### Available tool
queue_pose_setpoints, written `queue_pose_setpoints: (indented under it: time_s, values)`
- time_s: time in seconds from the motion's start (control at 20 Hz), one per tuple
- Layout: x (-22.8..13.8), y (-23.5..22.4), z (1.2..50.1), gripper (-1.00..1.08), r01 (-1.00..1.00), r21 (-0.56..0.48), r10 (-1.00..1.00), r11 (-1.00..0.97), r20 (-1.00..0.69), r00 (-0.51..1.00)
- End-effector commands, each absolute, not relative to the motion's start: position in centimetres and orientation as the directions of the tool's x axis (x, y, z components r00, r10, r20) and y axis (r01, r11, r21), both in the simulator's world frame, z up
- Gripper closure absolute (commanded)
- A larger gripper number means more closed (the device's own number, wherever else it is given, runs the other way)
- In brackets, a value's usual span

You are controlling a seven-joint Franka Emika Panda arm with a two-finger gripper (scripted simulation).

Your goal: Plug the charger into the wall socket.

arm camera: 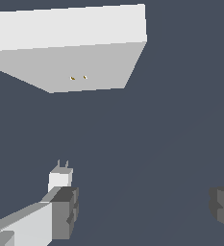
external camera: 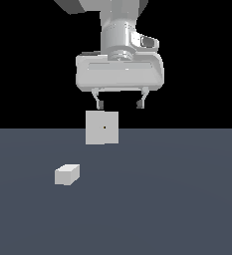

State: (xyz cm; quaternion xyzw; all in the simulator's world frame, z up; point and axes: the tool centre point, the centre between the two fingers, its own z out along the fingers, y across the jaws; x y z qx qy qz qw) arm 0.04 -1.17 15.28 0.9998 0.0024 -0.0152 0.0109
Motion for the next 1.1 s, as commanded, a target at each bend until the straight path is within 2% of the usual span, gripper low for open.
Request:
queue_pose_setpoints:
  time_s: [0.0,0.5,1.05]
  values:
    - [0.0,-1.2,15.3,-0.92,0.005,0.022,0.004,-1.0,-0.031,1.0]
    - [-0.5,-0.5,14.8,-0.92,-0.003,0.021,-0.003,-1.0,0.0,1.0]
    - [-2.3,1.7,13.1,-0.92,-0.028,0.018,-0.026,-0.999,0.106,0.994]
